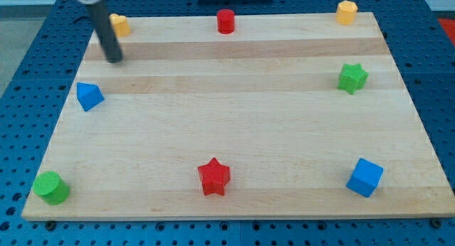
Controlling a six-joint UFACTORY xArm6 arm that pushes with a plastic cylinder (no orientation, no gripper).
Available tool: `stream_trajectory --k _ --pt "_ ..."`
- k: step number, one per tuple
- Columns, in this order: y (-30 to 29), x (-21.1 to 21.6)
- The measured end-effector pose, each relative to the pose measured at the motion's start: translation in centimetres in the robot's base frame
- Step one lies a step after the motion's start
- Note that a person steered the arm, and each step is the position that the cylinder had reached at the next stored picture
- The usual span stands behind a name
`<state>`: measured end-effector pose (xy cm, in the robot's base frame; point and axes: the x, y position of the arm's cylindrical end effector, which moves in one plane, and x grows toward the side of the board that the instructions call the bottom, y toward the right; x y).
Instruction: Move the yellow heart towards right and down
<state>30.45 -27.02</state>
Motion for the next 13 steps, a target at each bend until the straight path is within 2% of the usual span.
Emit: stream_trajectory --k 1,4,5,6,9,10,11,12,13 --pt "-3.3 -1.3" --pt "-3.5 -1.2" --pt "-3.4 -2.7" --pt "-3.4 -6.9" --pt "-3.4 -11.3" --pt "-2.4 -11.2" --pt "2.3 -11.1" --pt "8.4 -9.6" --pt "12.2 -6.1"
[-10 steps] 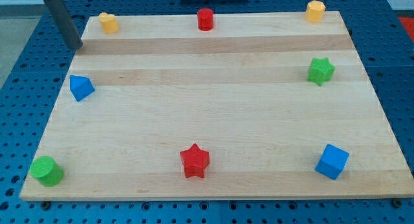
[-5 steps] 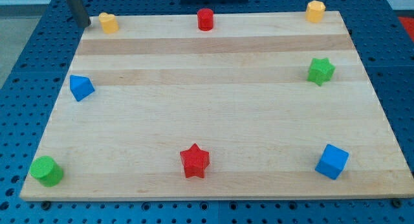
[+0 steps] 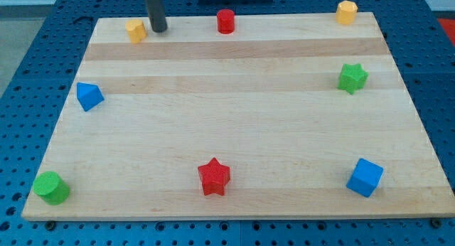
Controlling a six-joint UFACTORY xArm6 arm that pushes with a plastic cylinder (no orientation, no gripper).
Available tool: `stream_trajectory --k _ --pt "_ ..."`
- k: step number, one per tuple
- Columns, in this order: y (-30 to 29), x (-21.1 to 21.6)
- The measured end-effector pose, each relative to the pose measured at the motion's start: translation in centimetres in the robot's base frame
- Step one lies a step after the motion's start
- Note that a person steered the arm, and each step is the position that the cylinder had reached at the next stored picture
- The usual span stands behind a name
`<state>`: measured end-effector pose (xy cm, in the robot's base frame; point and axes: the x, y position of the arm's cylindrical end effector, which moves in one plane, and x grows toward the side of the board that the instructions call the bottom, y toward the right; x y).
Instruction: Move the yellow heart towards right and down
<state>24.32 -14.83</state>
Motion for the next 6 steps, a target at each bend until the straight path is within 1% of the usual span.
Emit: stream_trajectory --k 1,2,3,4,5,6 --pt "0.2 0.2" --pt "0.2 -4.6" --pt "-0.3 -5.1" --pt "-5.1 -5.1" --pt "-6.3 -3.2" --pt "-4.1 1.2"
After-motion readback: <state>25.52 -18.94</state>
